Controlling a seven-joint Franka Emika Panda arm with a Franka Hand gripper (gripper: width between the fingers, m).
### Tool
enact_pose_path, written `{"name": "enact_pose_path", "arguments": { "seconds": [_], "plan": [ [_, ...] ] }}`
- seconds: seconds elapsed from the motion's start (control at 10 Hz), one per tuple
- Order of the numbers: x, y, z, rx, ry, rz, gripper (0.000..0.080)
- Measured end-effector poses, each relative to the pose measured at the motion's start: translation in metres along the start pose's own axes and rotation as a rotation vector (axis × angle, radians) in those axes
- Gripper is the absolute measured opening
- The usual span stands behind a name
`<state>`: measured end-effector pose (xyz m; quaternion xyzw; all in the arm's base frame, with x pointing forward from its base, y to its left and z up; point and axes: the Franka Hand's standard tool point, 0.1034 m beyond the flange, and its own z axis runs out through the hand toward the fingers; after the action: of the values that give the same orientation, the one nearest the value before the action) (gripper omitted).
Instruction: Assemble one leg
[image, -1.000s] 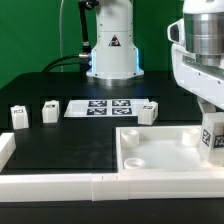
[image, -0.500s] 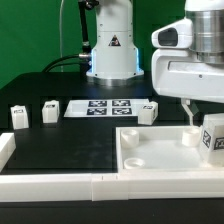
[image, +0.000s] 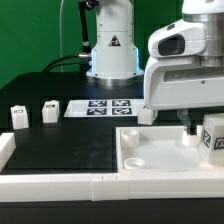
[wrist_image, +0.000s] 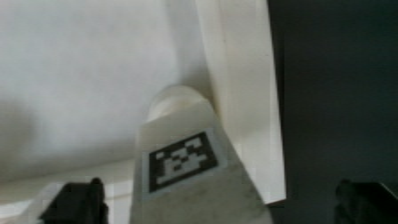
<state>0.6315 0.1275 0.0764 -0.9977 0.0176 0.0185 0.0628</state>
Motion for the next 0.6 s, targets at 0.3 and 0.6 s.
{"name": "enact_pose_path", "arguments": {
  "seconds": [0.3, 0.6],
  "plan": [
    [0.0006, 0.0026, 0.0000, -0.008, 0.001, -0.147, 0.0649],
    [0.0008, 0.0041, 0.0000, -0.011, 0.001, -0.148, 0.0297]
  ]
}}
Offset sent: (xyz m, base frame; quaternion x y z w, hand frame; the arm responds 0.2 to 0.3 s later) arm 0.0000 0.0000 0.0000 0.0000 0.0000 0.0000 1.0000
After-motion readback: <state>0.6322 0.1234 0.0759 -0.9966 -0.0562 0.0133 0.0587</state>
